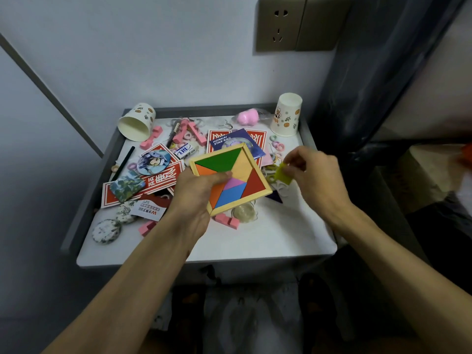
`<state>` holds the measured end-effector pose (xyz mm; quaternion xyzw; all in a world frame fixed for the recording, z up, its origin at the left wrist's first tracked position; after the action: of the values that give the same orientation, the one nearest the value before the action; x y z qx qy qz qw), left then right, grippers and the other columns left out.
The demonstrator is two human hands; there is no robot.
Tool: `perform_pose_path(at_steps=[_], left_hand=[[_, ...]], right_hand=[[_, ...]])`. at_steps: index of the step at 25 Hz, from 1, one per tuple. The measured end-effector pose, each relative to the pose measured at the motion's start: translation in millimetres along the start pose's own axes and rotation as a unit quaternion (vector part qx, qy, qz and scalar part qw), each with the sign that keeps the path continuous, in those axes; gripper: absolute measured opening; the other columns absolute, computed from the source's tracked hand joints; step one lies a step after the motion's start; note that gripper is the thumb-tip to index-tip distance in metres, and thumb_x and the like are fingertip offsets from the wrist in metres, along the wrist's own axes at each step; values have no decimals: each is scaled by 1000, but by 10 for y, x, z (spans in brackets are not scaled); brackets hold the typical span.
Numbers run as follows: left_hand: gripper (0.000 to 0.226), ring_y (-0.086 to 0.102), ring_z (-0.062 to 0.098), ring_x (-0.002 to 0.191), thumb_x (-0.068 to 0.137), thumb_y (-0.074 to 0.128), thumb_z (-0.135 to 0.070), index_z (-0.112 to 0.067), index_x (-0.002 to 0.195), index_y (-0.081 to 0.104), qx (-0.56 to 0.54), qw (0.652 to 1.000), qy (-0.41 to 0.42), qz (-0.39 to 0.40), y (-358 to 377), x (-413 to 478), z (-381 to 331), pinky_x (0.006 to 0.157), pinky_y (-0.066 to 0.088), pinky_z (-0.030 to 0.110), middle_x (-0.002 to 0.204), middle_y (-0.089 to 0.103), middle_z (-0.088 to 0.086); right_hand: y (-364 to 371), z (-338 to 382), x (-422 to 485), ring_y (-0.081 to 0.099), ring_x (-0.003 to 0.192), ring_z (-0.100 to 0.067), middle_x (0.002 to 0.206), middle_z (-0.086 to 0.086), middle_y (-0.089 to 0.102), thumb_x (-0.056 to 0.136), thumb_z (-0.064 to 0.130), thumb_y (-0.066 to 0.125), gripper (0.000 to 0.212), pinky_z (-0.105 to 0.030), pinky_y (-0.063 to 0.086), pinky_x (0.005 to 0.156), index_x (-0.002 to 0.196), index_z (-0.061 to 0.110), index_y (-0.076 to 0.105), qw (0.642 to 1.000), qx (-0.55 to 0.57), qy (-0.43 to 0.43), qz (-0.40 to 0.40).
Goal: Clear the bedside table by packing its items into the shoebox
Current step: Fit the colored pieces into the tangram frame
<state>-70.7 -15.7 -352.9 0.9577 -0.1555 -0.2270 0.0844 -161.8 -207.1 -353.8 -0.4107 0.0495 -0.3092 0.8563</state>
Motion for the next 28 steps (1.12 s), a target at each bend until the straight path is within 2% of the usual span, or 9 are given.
perform_pose_path(at_steps=[2,4,8,13,15,19,21,25,28], left_hand=[[29,75,26,80,80,74,1,-11,107,69,8,1000,1,8,30,-11,28,63,62,38,96,77,9],[31,75,25,79,81,72,3,-10,110,69,21,999,3,26,73,-30,57,59,60,34,96,77,9],[34,75,22,76,82,70,4,-13,111,67,27,997,-4,65,145,-58,86,57,59,35,93,77,6],[31,75,19,69,83,70,3,-18,105,66,17,997,-16,68,159,-62,74,50,56,34,85,77,2],[31,75,20,70,83,70,2,-19,106,67,17,997,-17,71,163,-71,74,51,57,35,87,77,2],[32,75,21,75,83,70,0,-19,107,67,22,997,-20,69,162,-101,68,56,59,38,91,77,3],[32,75,24,79,82,71,-1,-18,109,67,21,997,-28,68,158,-109,63,59,59,40,94,77,5],[36,75,26,80,81,71,-1,-13,114,65,9,998,-39,55,163,-112,66,61,61,41,96,77,8],[36,75,24,75,80,72,-2,-12,114,64,7,998,-39,42,149,-102,67,61,61,41,93,77,8]], right_hand=[[-69,152,-8,63,72,0,82,7,70,83,15,74,8,-8,49,60,87,19,69,990,136,-4,-24],[-23,310,-80,63,71,-1,78,8,70,80,13,77,10,-12,50,64,85,19,71,983,181,-26,-8],[92,406,-152,58,69,7,71,16,64,79,17,77,8,-3,40,61,85,21,72,991,125,-41,-8],[89,359,-137,55,74,16,73,23,59,82,19,75,7,1,40,61,88,19,72,994,107,-38,2],[96,357,-142,56,75,16,73,24,59,82,19,75,7,1,40,62,89,19,72,994,103,-41,0],[110,344,-132,57,71,4,77,16,61,82,20,75,9,0,41,64,91,18,73,996,71,-56,-10],[112,336,-128,56,74,-3,84,12,63,83,23,74,10,-4,42,65,92,20,73,997,52,-57,-16],[138,360,-164,54,85,-9,88,4,66,81,23,76,7,-23,47,73,86,19,74,995,7,-103,-17],[137,367,-177,54,82,-8,87,4,67,81,25,76,7,-23,47,72,86,20,75,994,0,-111,-6]])
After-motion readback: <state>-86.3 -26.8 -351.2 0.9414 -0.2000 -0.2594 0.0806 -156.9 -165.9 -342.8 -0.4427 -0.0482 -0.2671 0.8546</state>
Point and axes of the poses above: each hand's wrist, its own x-axis towards the middle knuckle, its own y-axis out of the palm, z = x × y, the point moved 1 cm from there along x, towards the middle knuckle
